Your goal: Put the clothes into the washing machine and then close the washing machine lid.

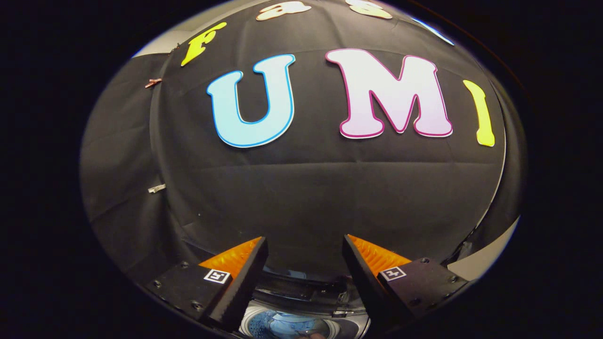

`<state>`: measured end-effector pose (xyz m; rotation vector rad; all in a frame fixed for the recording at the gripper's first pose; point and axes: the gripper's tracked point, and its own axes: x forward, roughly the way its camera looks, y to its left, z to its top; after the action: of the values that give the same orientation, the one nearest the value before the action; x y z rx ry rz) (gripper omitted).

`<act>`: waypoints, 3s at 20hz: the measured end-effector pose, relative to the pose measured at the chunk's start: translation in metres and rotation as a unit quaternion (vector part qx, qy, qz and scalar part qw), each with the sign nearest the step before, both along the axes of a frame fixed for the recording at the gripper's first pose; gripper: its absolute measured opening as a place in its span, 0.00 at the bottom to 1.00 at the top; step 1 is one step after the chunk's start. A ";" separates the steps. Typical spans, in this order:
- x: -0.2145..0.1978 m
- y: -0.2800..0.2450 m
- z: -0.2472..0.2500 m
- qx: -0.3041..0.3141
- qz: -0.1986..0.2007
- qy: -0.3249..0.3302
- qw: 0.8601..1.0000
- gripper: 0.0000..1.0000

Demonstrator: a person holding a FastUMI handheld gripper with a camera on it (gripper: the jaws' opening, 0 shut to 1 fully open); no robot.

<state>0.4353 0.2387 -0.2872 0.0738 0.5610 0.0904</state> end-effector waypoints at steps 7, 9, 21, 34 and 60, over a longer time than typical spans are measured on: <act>0.008 -0.011 -0.023 -0.002 -0.015 0.032 0.999 0.99; 0.005 -0.015 -0.030 -0.001 -0.020 0.044 0.999 0.99; -0.027 -0.013 -0.029 -0.011 -0.028 0.078 0.996 1.00; -0.122 0.000 -0.035 -0.012 -0.041 0.150 0.988 1.00; -0.165 0.030 -0.015 0.008 0.011 0.155 0.988 0.99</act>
<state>0.2706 0.2687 -0.3024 0.0986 0.8728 0.1058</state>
